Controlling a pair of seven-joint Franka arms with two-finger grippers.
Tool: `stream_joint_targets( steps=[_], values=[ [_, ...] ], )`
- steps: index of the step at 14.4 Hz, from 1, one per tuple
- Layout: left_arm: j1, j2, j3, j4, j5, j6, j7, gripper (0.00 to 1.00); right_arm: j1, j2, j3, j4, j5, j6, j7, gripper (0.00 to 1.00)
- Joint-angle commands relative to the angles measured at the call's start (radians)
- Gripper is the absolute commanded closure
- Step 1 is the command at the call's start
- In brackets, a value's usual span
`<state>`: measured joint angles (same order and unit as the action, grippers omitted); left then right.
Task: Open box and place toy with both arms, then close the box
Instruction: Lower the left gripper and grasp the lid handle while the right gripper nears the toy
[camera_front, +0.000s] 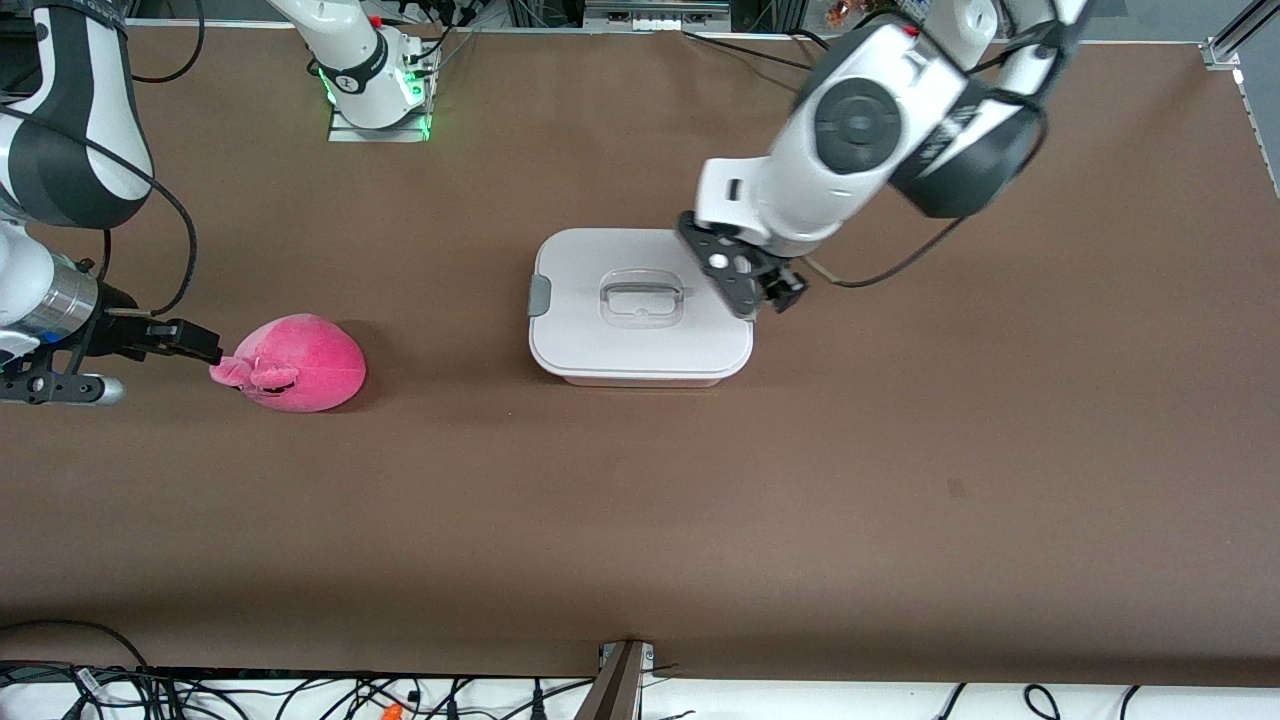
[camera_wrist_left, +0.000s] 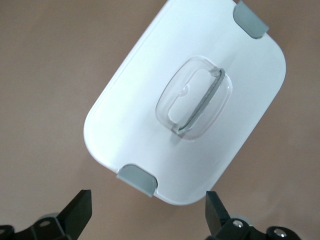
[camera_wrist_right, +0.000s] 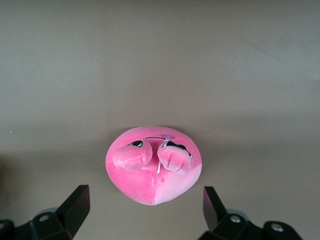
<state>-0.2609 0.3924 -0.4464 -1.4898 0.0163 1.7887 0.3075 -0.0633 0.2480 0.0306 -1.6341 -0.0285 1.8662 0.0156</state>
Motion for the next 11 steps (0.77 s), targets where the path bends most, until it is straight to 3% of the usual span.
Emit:
stream_joint_targets(
  steps=[1, 3, 6, 11],
  values=[
    [-0.070, 0.063, 0.002, 0.043, 0.096, 0.038, 0.082, 0.00, -0.004, -0.026, 0.003, -0.029, -0.011, 0.004, -0.003, 0.00],
    [-0.128, 0.078, 0.006, 0.034, 0.109, 0.113, 0.128, 0.00, -0.004, -0.024, 0.003, -0.029, -0.011, 0.008, -0.003, 0.00],
    [-0.190, 0.115, 0.005, 0.028, 0.226, 0.144, 0.142, 0.00, -0.004, -0.023, 0.003, -0.029, -0.011, 0.010, -0.003, 0.00],
    [-0.213, 0.181, 0.006, 0.019, 0.312, 0.215, 0.140, 0.00, -0.004, -0.019, 0.003, -0.030, -0.011, 0.010, -0.002, 0.00]
  ],
)
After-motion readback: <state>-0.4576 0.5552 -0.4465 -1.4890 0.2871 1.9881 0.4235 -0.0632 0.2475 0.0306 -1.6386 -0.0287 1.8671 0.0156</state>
